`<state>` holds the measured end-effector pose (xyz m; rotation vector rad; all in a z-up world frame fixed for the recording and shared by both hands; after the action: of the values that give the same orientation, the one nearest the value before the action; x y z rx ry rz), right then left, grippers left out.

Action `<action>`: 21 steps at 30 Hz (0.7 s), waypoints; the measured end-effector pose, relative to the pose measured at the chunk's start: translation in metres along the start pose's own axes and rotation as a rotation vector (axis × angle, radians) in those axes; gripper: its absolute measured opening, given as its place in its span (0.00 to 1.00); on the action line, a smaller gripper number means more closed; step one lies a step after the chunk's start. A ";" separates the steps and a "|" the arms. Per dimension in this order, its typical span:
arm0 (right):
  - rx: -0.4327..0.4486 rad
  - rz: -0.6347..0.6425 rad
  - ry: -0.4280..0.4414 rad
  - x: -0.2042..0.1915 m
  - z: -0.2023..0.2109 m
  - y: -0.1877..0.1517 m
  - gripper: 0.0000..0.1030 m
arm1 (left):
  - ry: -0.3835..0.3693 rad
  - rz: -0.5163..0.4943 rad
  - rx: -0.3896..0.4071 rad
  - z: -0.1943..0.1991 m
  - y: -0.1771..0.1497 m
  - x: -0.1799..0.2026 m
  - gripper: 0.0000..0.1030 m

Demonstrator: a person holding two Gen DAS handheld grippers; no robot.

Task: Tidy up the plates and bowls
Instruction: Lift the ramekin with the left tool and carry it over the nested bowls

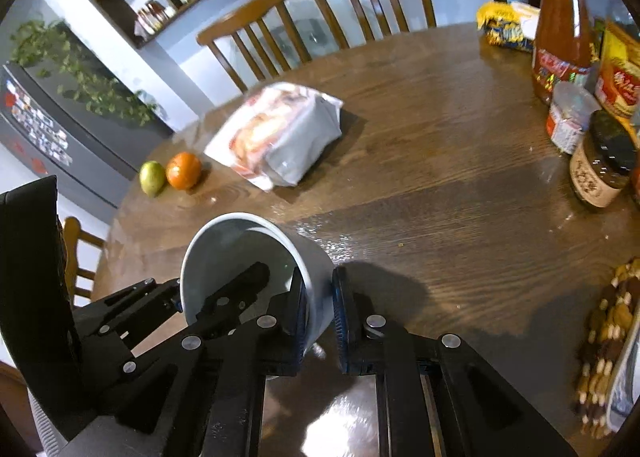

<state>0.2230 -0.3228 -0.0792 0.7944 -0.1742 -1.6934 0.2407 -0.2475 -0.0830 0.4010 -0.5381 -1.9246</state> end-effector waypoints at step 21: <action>0.085 0.053 0.047 -0.050 0.094 -0.075 0.15 | 0.026 -0.001 0.131 0.105 -0.068 0.002 0.13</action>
<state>0.1103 -0.2828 -0.0258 0.8842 -0.2340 -1.6248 0.1343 -0.2058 -0.0310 0.5095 -0.6496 -1.8881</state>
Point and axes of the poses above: each gripper's, at about its wrist camera, not at the fingertips, and z roughly against the way its jaws point, x to its right, y to its top, the point moved 8 cm from there along -z, roughly the way its jaws point, and after that the axes turned 1 degree about x, right-handed, at the moved point
